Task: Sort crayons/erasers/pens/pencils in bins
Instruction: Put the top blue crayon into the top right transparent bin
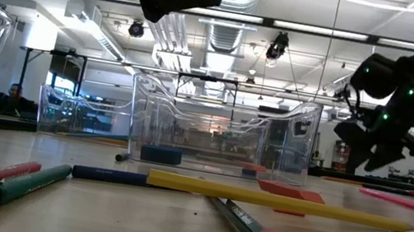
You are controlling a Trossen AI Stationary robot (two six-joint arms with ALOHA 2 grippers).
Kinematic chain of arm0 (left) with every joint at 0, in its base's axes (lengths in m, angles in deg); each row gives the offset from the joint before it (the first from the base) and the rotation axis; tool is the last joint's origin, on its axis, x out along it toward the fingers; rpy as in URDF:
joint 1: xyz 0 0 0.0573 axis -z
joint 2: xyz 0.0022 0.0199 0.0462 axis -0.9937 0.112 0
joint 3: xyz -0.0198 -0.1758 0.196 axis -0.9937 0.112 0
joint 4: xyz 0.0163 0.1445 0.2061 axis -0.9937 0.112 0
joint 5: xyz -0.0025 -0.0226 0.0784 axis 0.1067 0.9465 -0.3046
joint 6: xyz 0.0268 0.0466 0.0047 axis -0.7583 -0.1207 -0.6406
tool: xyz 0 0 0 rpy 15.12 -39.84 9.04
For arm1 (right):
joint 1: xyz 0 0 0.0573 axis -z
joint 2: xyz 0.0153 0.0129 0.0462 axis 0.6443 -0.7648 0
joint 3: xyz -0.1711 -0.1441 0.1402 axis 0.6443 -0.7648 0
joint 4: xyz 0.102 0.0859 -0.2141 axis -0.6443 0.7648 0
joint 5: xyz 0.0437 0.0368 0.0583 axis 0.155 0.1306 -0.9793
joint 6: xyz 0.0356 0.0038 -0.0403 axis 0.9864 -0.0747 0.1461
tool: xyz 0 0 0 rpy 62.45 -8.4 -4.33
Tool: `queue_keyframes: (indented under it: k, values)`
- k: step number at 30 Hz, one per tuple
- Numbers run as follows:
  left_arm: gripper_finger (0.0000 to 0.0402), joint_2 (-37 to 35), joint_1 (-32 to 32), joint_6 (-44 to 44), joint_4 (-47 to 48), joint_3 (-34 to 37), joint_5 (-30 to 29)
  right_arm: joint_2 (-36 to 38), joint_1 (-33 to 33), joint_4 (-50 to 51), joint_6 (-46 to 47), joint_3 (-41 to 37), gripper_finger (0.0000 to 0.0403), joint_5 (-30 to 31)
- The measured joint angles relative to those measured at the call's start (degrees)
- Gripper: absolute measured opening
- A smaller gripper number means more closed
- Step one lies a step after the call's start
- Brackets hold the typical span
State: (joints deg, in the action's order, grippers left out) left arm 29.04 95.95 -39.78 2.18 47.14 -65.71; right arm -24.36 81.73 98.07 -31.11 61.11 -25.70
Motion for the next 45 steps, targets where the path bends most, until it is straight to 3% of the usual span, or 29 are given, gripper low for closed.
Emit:
queue_keyframes:
  k: [4,11,18,38,45]
  values:
    - [0.0267,0.24,0.00,-0.04,0.00,0.00,-0.02,-4.24,3.07,-0.09,0.30,-0.77,0.0219,-3.16]
    - [0.0267,0.24,0.00,-0.07,-0.04,-0.15,-0.02,-11.62,4.30,-0.61,0.38,-0.86,0.0219,-3.16]
    - [0.0267,0.24,0.00,-0.09,-0.04,-0.15,-0.02,-14.34,4.30,-0.28,-0.02,-0.88,0.0219,-4.06]
    - [0.0267,0.24,0.00,-0.09,0.02,-0.04,-0.04,-4.13,4.14,8.24,2.41,-1.01,0.0219,-5.52]
    - [0.0267,0.24,0.01,-0.09,0.01,-0.07,-0.04,-3.93,4.14,8.42,3.07,-1.23,0.0218,-5.01]
